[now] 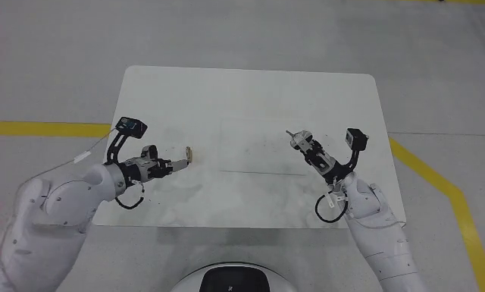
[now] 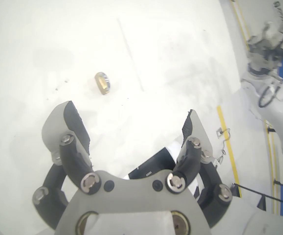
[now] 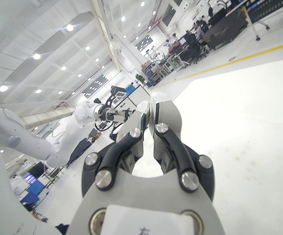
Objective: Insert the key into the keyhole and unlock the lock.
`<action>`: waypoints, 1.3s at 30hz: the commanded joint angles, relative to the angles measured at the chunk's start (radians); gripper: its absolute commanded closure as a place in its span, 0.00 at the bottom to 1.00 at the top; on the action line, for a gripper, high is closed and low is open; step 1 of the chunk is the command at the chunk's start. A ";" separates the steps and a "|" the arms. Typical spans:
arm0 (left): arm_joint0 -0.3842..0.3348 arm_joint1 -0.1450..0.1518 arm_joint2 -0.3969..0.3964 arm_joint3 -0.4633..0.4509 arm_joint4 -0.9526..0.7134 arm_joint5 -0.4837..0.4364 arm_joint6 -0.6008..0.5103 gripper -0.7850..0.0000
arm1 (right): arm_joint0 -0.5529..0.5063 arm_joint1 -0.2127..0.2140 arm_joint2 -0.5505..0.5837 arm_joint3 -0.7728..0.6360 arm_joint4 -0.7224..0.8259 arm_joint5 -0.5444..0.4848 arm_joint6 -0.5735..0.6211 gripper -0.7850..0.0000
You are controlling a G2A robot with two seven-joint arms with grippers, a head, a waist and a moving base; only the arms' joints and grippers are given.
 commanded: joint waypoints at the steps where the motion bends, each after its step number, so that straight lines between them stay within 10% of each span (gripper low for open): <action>1: -0.010 -0.004 0.051 0.019 0.077 0.038 0.024 0.07 | 0.002 0.000 -0.002 0.003 0.009 -0.001 0.015 1.00; 7: -0.113 -0.026 0.203 0.115 0.146 0.111 0.071 0.55 | 0.002 0.000 -0.002 0.003 0.009 -0.001 0.015 1.00; 32: -0.312 -0.088 0.424 0.301 0.281 0.265 0.097 0.63 | 0.002 0.000 -0.002 0.003 0.009 -0.001 0.015 1.00; 39: -0.319 -0.093 0.428 0.313 0.310 0.264 0.079 1.00 | 0.002 0.000 -0.002 0.003 0.009 -0.001 0.015 1.00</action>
